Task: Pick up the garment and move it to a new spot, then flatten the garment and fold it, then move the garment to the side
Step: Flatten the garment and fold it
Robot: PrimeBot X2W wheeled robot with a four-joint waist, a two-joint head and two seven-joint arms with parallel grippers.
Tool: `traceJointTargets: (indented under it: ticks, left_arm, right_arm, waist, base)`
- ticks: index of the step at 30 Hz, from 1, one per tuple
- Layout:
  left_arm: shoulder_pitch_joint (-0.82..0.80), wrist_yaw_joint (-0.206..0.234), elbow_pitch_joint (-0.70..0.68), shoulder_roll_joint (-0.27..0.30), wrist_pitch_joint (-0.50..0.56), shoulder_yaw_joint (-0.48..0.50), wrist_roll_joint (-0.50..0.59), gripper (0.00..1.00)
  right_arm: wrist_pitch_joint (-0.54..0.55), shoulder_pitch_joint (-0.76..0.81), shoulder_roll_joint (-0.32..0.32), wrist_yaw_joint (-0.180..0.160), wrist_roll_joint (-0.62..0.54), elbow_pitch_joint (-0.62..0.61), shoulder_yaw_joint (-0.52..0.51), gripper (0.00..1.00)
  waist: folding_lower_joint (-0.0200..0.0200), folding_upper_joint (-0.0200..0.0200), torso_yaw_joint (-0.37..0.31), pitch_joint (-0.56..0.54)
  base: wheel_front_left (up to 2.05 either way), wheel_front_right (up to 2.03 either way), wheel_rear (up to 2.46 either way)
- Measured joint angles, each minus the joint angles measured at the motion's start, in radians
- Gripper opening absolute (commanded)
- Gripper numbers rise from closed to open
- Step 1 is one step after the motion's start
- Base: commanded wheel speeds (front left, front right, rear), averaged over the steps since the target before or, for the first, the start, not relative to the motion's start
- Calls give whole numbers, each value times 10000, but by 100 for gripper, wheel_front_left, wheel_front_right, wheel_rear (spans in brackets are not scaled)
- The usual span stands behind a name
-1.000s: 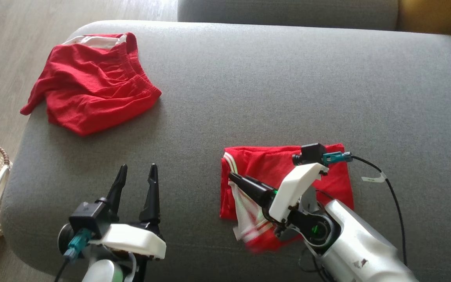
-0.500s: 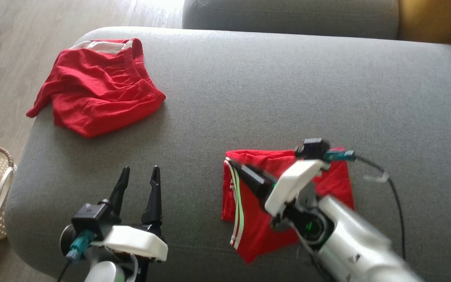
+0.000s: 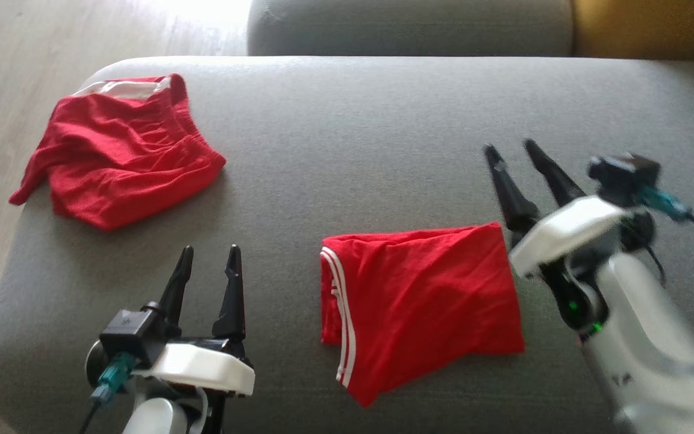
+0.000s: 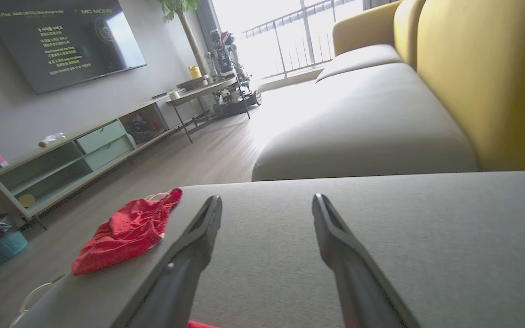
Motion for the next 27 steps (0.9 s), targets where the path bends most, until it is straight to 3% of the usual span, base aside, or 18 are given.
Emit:
traceJointTargets:
  ticks: [4,11,14,18,27]
  left_arm:
    - [-2,8,-117,-2,-2,-6,0,100]
    - [-12,8,-368,-2,0,54,4,100]
    - [-2,8,-454,-2,0,107,4,100]
    - [127,10,-533,-2,-2,201,6,100]
    - [415,0,-546,0,0,211,19,100]
  right_arm:
    - [368,1489,305,2,-1145,-1037,-1476,100]
    - [-54,3267,608,2,-4209,-3241,-2878,100]
    - [-468,3879,1089,2,-4589,-3666,-3448,100]
    - [-1011,4514,1220,2,-5451,-3799,-3751,100]
    - [-1289,4665,1312,2,-5528,-3768,-3799,100]
  waist:
    - [0,0,-271,6]
    - [0,0,-596,38]
    - [0,0,-670,-38]
    - [0,0,-731,-125]
    - [0,0,-710,-93]
  base:
    - [0,0,0]
    - [0,0,0]
    - [0,0,0]
    - [0,0,0]
    - [0,0,0]
